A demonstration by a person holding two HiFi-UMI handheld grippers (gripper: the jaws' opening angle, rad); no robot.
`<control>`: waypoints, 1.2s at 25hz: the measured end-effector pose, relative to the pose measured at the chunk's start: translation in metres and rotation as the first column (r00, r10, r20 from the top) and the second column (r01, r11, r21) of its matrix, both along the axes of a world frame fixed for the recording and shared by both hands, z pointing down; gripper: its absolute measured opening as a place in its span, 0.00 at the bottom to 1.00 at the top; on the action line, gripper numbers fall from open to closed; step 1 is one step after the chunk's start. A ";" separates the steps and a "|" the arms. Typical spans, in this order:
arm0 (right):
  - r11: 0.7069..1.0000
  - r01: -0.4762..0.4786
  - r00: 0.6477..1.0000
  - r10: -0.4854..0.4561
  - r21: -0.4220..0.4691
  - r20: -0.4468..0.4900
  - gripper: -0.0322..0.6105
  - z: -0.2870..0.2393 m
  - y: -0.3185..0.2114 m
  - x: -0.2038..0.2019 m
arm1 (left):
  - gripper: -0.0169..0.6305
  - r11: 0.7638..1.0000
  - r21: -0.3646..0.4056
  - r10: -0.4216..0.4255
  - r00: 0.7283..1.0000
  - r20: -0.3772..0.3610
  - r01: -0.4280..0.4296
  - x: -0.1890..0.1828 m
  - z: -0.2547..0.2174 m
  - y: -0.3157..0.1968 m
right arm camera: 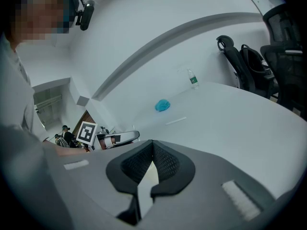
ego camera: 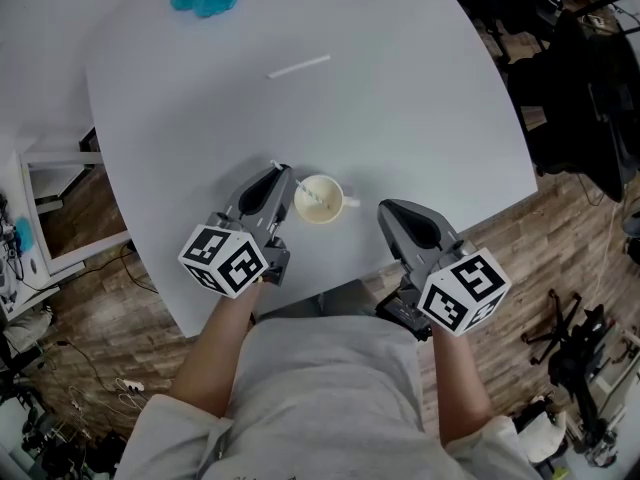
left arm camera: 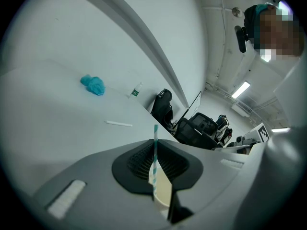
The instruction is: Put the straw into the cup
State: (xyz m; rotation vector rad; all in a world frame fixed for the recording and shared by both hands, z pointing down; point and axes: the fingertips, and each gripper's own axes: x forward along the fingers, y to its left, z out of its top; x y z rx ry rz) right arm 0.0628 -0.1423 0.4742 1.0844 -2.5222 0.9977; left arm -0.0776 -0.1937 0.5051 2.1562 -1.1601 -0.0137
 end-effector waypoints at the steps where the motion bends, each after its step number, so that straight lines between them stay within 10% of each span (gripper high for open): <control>1: 1.000 0.000 1.000 0.000 0.000 0.000 0.06 0.000 0.000 0.000 | 0.09 1.000 -0.001 -0.001 1.000 0.000 0.001 -0.001 0.000 0.000; 30: 0.999 0.020 1.000 -0.020 0.033 0.007 0.06 -0.014 0.006 -0.018 | 0.14 1.000 0.000 0.014 0.999 0.032 -0.014 -0.020 -0.011 0.019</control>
